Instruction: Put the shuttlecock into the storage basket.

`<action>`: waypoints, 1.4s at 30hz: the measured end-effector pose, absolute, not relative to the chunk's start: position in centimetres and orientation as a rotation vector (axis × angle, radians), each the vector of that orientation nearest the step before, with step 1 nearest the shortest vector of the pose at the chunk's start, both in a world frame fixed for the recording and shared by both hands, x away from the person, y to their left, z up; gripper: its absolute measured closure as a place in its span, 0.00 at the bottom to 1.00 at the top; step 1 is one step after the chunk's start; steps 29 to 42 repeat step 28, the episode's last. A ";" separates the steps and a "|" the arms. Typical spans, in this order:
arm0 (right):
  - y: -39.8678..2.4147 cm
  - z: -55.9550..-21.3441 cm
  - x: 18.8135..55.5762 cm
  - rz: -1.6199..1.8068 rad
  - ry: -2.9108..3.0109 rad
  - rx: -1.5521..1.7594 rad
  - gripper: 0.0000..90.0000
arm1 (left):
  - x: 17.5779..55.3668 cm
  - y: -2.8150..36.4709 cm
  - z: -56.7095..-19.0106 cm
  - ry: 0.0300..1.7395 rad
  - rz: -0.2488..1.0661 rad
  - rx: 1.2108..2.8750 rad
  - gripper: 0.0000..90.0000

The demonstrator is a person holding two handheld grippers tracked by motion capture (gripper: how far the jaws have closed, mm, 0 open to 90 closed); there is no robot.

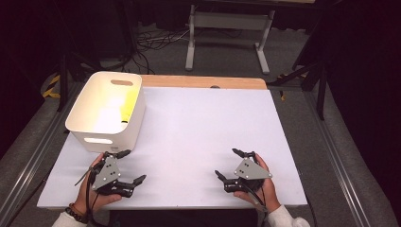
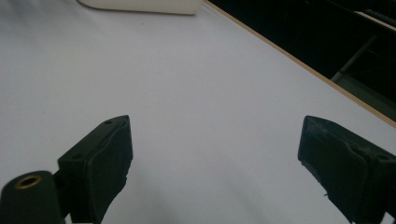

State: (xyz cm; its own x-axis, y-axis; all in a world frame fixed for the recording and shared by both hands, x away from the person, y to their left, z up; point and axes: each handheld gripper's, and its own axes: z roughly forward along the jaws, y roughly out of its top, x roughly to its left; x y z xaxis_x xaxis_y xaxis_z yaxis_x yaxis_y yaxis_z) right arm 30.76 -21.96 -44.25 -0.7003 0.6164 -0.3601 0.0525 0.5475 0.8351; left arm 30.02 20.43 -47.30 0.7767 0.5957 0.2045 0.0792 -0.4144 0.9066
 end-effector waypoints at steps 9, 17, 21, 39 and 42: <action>-22.0 -44.3 30.5 1.120 2.133 0.535 0.12 | 30.1 20.0 -47.4 0.503 0.629 1.956 0.07; -22.2 -44.3 30.8 1.136 2.134 0.533 0.12 | 30.3 19.9 -47.6 0.501 0.626 1.971 0.08; -22.0 -44.4 31.0 1.131 2.142 0.536 0.12 | 30.3 20.1 -47.7 0.509 0.619 1.978 0.08; -22.1 -44.6 31.1 1.134 2.147 0.544 0.13 | 30.5 19.7 -47.7 0.504 0.622 1.990 0.08; -22.1 -44.6 31.1 1.134 2.147 0.544 0.13 | 30.5 19.7 -47.7 0.504 0.622 1.990 0.08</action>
